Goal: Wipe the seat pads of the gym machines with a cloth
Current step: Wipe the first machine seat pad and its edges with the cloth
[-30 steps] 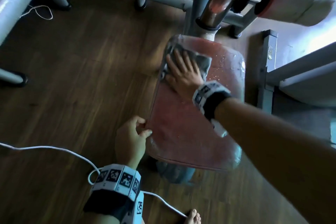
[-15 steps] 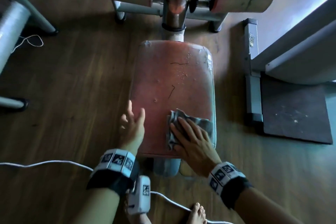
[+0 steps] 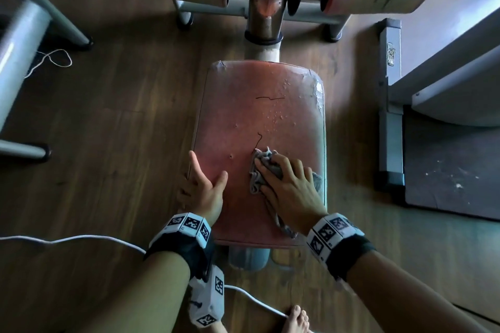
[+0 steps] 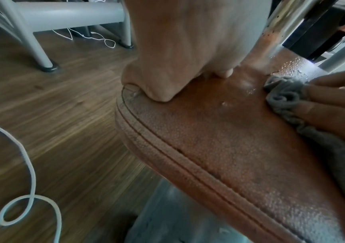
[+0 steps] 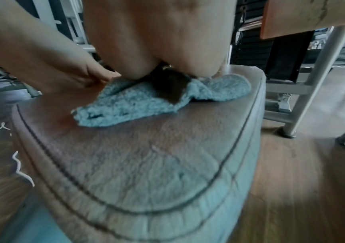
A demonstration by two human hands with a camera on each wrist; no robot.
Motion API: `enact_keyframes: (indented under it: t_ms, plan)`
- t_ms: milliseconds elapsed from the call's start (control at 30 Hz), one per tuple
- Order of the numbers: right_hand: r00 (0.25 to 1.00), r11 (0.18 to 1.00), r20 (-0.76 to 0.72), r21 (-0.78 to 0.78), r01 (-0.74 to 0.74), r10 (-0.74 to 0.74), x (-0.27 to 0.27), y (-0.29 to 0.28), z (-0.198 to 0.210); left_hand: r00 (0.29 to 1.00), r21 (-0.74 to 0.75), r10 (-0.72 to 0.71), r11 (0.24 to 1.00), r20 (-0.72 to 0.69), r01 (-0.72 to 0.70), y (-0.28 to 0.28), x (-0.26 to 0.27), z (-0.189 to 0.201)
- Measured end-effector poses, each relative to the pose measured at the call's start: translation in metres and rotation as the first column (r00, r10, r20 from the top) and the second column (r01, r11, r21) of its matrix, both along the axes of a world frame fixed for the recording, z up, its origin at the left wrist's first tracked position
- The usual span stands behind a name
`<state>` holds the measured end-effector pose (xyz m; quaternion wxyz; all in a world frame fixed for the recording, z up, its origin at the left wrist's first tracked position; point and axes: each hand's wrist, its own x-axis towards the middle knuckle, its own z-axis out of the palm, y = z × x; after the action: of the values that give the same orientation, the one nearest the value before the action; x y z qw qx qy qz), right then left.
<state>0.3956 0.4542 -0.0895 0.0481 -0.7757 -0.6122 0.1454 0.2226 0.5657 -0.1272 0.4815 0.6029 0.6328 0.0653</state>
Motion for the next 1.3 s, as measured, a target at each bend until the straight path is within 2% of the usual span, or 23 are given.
enact_keyframes:
  t_ms: [200,333,467,667,867,1033,1200,1300]
  plan:
    - [1.0,1.0,0.013,-0.014,0.01,-0.009,-0.016,-0.002,-0.001,0.998,0.026,-0.03,0.999,0.048,0.029,0.003,0.0,0.0]
    - [0.999,0.999,0.052,0.033,-0.007,0.005,-0.011,0.012,-0.001,0.996,0.015,-0.044,0.999,0.076,0.043,0.006,-0.004,-0.005]
    - [0.997,1.0,0.074,0.006,0.006,-0.007,-0.004,0.031,0.001,1.0,0.023,-0.001,1.0,-0.003,0.001,0.004,0.0,0.001]
    - [0.998,1.0,0.059,-0.017,0.003,-0.002,-0.012,0.011,0.002,0.995,0.013,-0.025,1.0,-0.095,0.027,0.002,0.001,0.002]
    - [0.995,0.997,0.071,-0.013,0.074,-0.073,-0.005,0.028,0.004,0.989,0.052,-0.041,0.998,-0.14,0.048,0.001,0.003,0.008]
    - [0.994,0.995,0.073,-0.058,0.085,-0.081,-0.015,0.02,0.002,0.994,0.017,-0.04,0.999,-0.1,0.041,0.001,0.003,0.006]
    - [0.983,0.988,0.117,-0.044,0.146,-0.14,-0.008,0.039,0.003,0.959,-0.002,-0.042,0.999,-0.281,0.044,0.001,0.011,0.023]
    - [0.98,0.984,0.101,-0.03,0.173,-0.169,-0.015,0.033,0.003,0.961,0.001,-0.04,0.999,-0.275,0.042,0.001,0.012,0.025]
